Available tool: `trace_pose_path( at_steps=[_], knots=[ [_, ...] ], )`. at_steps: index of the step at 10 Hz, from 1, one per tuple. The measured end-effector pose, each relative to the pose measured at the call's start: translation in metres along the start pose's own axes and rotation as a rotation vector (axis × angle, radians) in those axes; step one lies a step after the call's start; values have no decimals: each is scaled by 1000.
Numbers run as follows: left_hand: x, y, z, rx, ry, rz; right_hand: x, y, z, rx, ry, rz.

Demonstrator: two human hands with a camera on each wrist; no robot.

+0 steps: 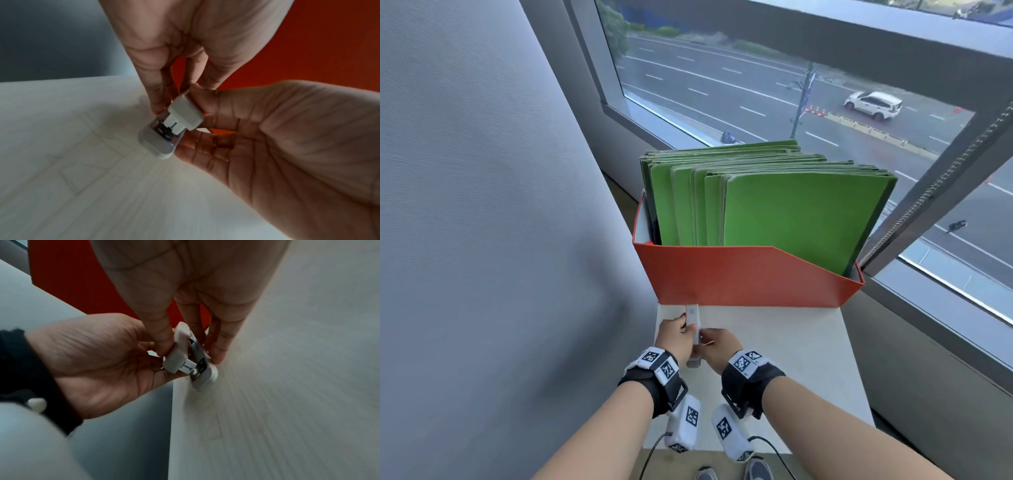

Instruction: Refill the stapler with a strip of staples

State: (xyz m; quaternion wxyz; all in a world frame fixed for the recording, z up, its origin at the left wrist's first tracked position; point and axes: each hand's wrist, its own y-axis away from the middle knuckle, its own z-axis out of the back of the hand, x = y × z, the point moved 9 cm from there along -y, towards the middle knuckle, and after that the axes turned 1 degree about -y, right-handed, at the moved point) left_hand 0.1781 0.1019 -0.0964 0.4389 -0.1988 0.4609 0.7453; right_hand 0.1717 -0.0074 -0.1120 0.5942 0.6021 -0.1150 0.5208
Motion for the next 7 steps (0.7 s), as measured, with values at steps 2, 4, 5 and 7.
trace_pose_path(
  at_steps=[2,4,5,7],
  knots=[
    [8,-6,-3,-16,-33,27,-12,-12,-9,-44,52,-17],
    [12,-13,-5,-38,-85,60,-8,-11,-9,-53,152,-35],
    [15,-14,-7,-11,-141,58,-3,-2,-3,-45,145,-28],
    [24,7,3,-24,-167,52,37,43,59,-120,166,74]
  ],
)
